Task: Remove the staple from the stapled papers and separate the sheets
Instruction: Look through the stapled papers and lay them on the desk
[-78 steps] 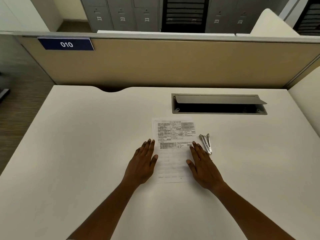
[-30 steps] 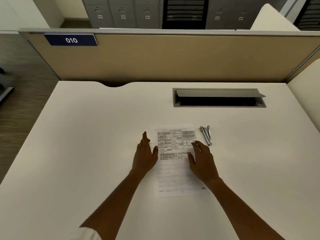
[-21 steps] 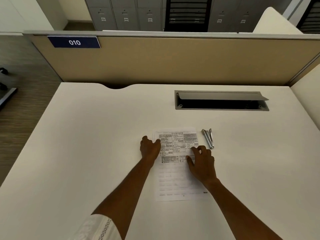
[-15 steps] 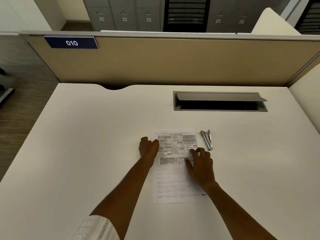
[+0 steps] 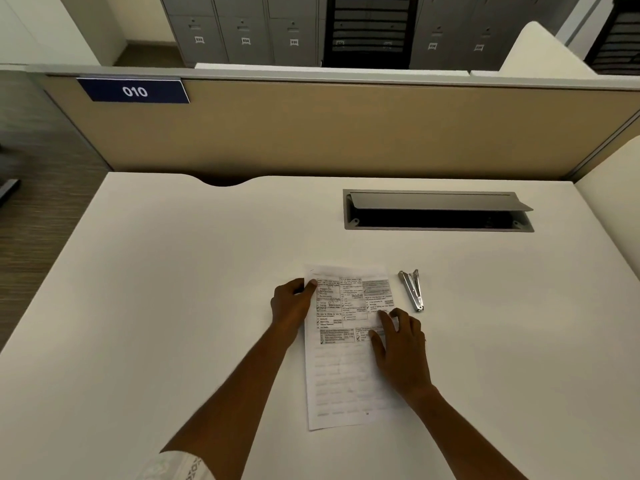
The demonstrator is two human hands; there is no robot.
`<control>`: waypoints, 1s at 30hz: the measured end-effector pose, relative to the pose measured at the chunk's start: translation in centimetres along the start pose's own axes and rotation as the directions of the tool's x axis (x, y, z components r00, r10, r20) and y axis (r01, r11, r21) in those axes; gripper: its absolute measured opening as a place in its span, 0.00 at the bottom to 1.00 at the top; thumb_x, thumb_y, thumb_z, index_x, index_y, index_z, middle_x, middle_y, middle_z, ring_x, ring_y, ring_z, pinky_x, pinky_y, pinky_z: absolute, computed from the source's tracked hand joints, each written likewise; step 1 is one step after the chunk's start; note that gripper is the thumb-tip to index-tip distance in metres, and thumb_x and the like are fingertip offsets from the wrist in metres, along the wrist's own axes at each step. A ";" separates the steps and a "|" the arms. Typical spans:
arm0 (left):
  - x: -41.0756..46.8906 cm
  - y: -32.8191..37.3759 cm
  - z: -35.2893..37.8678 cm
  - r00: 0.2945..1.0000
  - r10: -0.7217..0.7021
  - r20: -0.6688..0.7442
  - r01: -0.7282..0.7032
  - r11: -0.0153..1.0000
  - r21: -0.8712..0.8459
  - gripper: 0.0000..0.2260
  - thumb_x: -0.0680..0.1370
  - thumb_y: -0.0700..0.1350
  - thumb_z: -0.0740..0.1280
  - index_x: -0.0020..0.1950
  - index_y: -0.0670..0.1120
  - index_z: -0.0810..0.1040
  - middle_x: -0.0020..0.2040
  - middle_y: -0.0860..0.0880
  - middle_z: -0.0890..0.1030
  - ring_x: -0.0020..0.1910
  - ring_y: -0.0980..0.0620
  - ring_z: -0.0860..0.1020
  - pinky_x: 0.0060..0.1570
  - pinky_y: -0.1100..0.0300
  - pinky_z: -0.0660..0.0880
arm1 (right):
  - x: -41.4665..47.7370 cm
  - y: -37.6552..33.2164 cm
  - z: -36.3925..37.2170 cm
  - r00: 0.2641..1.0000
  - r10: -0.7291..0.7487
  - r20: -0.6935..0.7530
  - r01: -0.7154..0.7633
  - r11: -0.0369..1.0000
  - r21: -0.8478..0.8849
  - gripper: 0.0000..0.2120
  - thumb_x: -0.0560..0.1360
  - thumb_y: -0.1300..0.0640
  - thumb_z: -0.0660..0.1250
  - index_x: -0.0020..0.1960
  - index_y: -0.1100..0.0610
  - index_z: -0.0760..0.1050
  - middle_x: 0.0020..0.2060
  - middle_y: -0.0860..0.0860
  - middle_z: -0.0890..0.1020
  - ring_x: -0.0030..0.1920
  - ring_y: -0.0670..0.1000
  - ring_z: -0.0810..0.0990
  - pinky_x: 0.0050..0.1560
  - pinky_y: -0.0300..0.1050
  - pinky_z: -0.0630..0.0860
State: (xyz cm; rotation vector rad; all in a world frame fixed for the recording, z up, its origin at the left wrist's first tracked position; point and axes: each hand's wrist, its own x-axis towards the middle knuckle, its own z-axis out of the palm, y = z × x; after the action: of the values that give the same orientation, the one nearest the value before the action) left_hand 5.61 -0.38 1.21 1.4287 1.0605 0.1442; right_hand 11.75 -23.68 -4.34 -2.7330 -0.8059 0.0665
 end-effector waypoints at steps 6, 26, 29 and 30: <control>-1.2 0.8 -0.7 0.993 -0.003 0.120 0.027 0.981 -0.193 0.06 0.79 0.50 0.72 0.53 0.50 0.86 0.48 0.48 0.89 0.49 0.46 0.87 0.52 0.48 0.84 | 0.9 -0.3 -1.2 0.996 0.079 0.038 -0.086 0.970 0.227 0.29 0.77 0.47 0.69 0.73 0.58 0.67 0.66 0.54 0.72 0.63 0.57 0.71 0.60 0.56 0.76; -7.5 4.7 -3.5 0.952 0.097 0.291 0.012 0.937 -0.350 0.12 0.80 0.48 0.70 0.57 0.41 0.84 0.54 0.42 0.87 0.51 0.43 0.85 0.50 0.48 0.84 | 3.7 -2.5 -7.5 0.875 0.279 0.396 -0.430 0.072 0.900 0.13 0.80 0.49 0.67 0.60 0.54 0.80 0.55 0.52 0.86 0.59 0.57 0.83 0.52 0.51 0.78; -8.1 5.1 -4.0 0.959 0.117 0.259 -0.017 0.934 -0.357 0.11 0.80 0.48 0.70 0.57 0.42 0.84 0.53 0.42 0.87 0.51 0.44 0.85 0.49 0.48 0.84 | 3.3 -2.7 -8.6 0.905 0.239 0.353 -0.385 0.108 0.916 0.11 0.79 0.54 0.68 0.60 0.55 0.82 0.55 0.53 0.86 0.58 0.57 0.83 0.58 0.57 0.80; -8.2 5.3 -4.1 0.961 0.123 0.249 -0.025 0.932 -0.363 0.11 0.80 0.48 0.70 0.56 0.42 0.84 0.53 0.42 0.87 0.51 0.45 0.86 0.48 0.49 0.84 | 3.2 -2.6 -9.1 0.912 0.233 0.338 -0.371 0.114 0.922 0.11 0.79 0.56 0.68 0.60 0.57 0.81 0.55 0.54 0.86 0.58 0.57 0.84 0.58 0.58 0.80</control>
State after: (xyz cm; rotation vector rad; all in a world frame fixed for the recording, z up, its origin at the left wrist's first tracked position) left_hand 0.91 -1.67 10.59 1.1205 0.7128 0.1826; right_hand 14.19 -22.22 5.20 -1.4973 -0.0204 0.6165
